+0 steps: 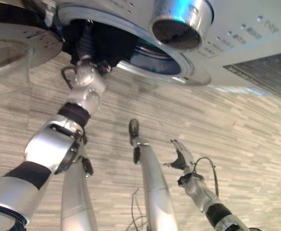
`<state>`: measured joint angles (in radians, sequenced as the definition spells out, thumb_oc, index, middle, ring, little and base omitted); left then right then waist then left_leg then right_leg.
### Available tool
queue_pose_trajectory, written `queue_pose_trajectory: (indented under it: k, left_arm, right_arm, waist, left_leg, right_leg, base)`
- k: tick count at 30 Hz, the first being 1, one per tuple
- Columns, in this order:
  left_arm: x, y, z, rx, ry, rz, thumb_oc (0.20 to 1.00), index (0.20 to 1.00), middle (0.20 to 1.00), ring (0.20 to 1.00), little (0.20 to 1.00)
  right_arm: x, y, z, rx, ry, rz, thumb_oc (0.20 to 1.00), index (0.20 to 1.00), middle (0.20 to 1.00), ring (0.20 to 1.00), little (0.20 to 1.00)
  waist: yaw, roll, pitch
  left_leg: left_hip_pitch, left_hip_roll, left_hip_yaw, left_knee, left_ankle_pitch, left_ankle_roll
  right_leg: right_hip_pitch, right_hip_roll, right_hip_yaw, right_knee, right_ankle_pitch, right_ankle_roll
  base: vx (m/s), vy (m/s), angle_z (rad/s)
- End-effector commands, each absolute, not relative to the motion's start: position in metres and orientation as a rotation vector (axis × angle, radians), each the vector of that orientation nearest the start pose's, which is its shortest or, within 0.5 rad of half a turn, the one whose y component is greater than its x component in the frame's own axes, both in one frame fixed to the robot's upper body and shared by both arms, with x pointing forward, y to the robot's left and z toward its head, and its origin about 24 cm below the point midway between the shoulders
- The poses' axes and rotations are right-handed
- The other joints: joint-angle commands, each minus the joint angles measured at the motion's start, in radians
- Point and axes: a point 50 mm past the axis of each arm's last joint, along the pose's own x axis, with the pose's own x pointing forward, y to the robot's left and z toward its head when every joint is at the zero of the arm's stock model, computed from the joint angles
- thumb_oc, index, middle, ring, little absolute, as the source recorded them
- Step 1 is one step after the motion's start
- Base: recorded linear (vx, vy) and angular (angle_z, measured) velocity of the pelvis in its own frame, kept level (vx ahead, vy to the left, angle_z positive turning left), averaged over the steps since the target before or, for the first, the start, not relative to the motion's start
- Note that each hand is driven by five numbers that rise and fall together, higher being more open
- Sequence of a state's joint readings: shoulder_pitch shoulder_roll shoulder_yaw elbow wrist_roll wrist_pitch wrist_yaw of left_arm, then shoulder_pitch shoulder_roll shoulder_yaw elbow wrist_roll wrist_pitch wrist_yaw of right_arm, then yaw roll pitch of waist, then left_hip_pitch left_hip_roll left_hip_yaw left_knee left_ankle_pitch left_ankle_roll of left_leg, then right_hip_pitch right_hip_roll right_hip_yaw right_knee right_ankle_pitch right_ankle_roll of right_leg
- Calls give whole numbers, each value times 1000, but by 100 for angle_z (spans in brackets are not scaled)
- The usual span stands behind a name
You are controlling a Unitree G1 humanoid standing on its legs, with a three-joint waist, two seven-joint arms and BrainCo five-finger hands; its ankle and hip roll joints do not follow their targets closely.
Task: Grab the laundry basket,head to the washer,open it,put in the laundry and shut it.
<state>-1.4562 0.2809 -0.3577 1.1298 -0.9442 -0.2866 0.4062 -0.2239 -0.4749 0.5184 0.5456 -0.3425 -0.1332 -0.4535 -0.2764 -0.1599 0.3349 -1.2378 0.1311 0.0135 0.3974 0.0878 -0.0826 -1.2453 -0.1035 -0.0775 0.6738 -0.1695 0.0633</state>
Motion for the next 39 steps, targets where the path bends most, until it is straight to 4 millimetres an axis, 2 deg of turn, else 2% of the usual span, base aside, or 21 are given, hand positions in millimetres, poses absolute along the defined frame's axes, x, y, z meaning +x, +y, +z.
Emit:
queue_pose_trajectory:
  k: [1,3,4,5,9,12,13,14,17,20,22,26,28,30,31,32,33,36,37,38,39]
  left_arm:
    - [368,178,445,-652,-880,208,200,200,200,200,200]
    - [359,171,459,-703,-927,165,200,200,200,200,200]
    - [353,161,467,-760,-956,119,884,884,884,884,884]
    - [351,153,468,-787,-957,90,1000,1000,1000,1000,1000]
    - [363,147,453,-748,-881,81,1000,1000,1000,1000,1000]
    - [377,156,439,-532,-810,134,1000,1000,1000,1000,1000]
    - [383,156,432,-298,-781,151,1000,1000,1000,1000,1000]
    - [384,154,431,-227,-777,154,1000,1000,1000,1000,1000]
    - [376,124,441,-38,-859,99,1000,1000,1000,1000,1000]
    - [356,77,451,69,-1008,-11,1000,1000,1000,1000,1000]
    - [333,38,453,4,-1119,-141,1000,1000,1000,1000,1000]
    - [312,26,462,-472,-1093,-391,1000,1000,1000,1000,1000]
    - [309,16,456,-636,-1033,-466,1000,1000,1000,1000,1000]
    - [309,-11,437,-888,-845,-607,1000,1000,1000,1000,1000]
    - [317,-12,431,-802,-815,-567,1000,1000,1000,1000,1000]
    - [332,-10,421,-575,-796,-512,1000,1000,1000,1000,1000]
    - [363,7,406,-59,-763,-380,1000,1000,1000,1000,1000]
    - [371,29,424,590,-830,-168,1000,1000,1000,1000,1000]
    - [370,28,425,593,-833,-167,1000,1000,1000,1000,1000]
    - [378,53,433,870,-813,12,1000,1000,1000,1000,1000]
    - [379,61,437,990,-823,118,1000,1000,1000,1000,1000]
  right_arm:
    - [259,-216,-11,-930,60,-10,1000,1000,1000,1000,1000]
    - [259,-220,-6,-916,49,-37,1000,1000,1000,1000,1000]
    - [259,-223,-4,-906,46,-58,1000,1000,1000,1000,1000]
    - [256,-226,-5,-907,56,-68,1000,1000,1000,1000,1000]
    - [252,-232,-7,-916,88,-56,1000,1000,1000,1000,1000]
    - [251,-235,-7,-905,97,-42,1000,1000,1000,1000,1000]
    - [251,-237,-6,-914,100,-24,1000,1000,1000,1000,1000]
    - [251,-237,-5,-914,96,-14,1000,1000,1000,1000,1000]
    - [253,-236,-3,-903,87,-1,1000,1000,1000,1000,1000]
    - [254,-233,-3,-902,69,9,1000,1000,1000,1000,1000]
    - [253,-230,-1,-897,46,11,1000,1000,1000,1000,1000]
    - [246,-247,1,-945,65,-15,1000,1000,1000,1000,1000]
    - [243,-251,-4,-959,100,-30,1000,1000,1000,1000,1000]
    - [240,-252,-12,-971,150,-36,1000,1000,1000,1000,1000]
    - [240,-252,-13,-977,161,-32,1000,1000,1000,1000,1000]
    - [240,-252,-13,-978,163,-23,1000,1000,1000,1000,1000]
    - [244,-258,-6,-980,159,-13,1000,1000,1000,1000,1000]
    - [250,-261,5,-957,132,-5,1000,1000,1000,1000,1000]
    - [251,-261,6,-956,130,-5,1000,1000,1000,1000,1000]
    - [251,-262,3,-949,144,1,1000,1000,1000,1000,1000]
    - [252,-260,0,-945,151,11,1000,1000,1000,1000,1000]
  waist:
    - [-40,61,-63]
    - [-42,66,-61]
    - [-44,72,-63]
    - [-43,76,-63]
    - [-43,83,-71]
    - [-41,87,-69]
    - [-37,95,-66]
    - [-35,96,-64]
    - [-30,102,-58]
    - [-31,102,-51]
    - [-39,95,-51]
    - [-59,98,-60]
    - [-60,108,-58]
    - [-65,125,-52]
    - [-62,125,-51]
    - [-60,129,-49]
    - [-50,132,-42]
    - [-39,137,-33]
    - [-38,136,-29]
    - [-40,133,-23]
    - [-43,130,-22]
  left_leg:
    - [3,29,-15,171,-230,26]
    - [5,26,-14,161,-225,27]
    - [9,23,-13,154,-223,28]
    - [14,21,-11,150,-221,29]
    - [35,13,1,128,-219,29]
    - [41,12,4,121,-217,31]
    - [37,13,6,129,-216,34]
    - [35,13,7,131,-217,35]
    - [34,11,5,130,-213,36]
    - [30,10,3,129,-210,37]
    - [33,11,6,123,-212,35]
    - [50,6,26,104,-221,41]
    - [67,0,35,86,-221,44]
    - [117,-20,55,40,-220,50]
    - [128,-22,61,33,-220,52]
    - [133,-21,67,32,-220,54]
    - [141,-15,75,39,-220,60]
    - [145,-6,79,60,-224,70]
    - [146,-6,79,62,-225,70]
    - [147,-2,80,80,-230,72]
    - [150,0,77,83,-232,72]
  right_leg:
    - [73,8,17,-36,18,47]
    - [76,6,18,-44,19,48]
    - [80,7,22,-48,16,50]
    - [82,7,23,-49,13,50]
    - [91,7,28,-56,9,48]
    - [93,7,32,-60,10,48]
    - [92,6,32,-55,11,46]
    - [91,5,32,-53,11,47]
    - [92,1,29,-53,11,47]
    - [90,1,26,-51,12,47]
    - [91,4,27,-56,13,46]
    - [97,6,42,-78,17,57]
    - [105,4,47,-84,14,58]
    - [133,9,59,-124,18,61]
    - [142,10,62,-133,23,63]
    - [147,10,65,-136,30,65]
    - [151,11,70,-135,39,68]
    - [154,10,71,-124,42,70]
    - [155,10,71,-123,42,70]
    - [157,11,70,-118,40,67]
    - [160,12,69,-118,39,65]
  base:
    - [43,-6,-10]
    - [26,7,-12]
    - [23,13,-7]
    - [39,0,2]
    - [20,12,6]
    - [10,33,-2]
    - [0,0,0]
    - [0,0,0]
    - [0,-12,1]
    - [2,-39,11]
    - [24,7,15]
    - [43,49,-1]
    - [41,40,-6]
    - [50,126,-1]
    - [22,139,-1]
    - [-2,94,-15]
    - [-4,69,-22]
    - [2,20,-16]
    - [8,9,-9]
    - [5,11,-6]
    - [0,0,0]
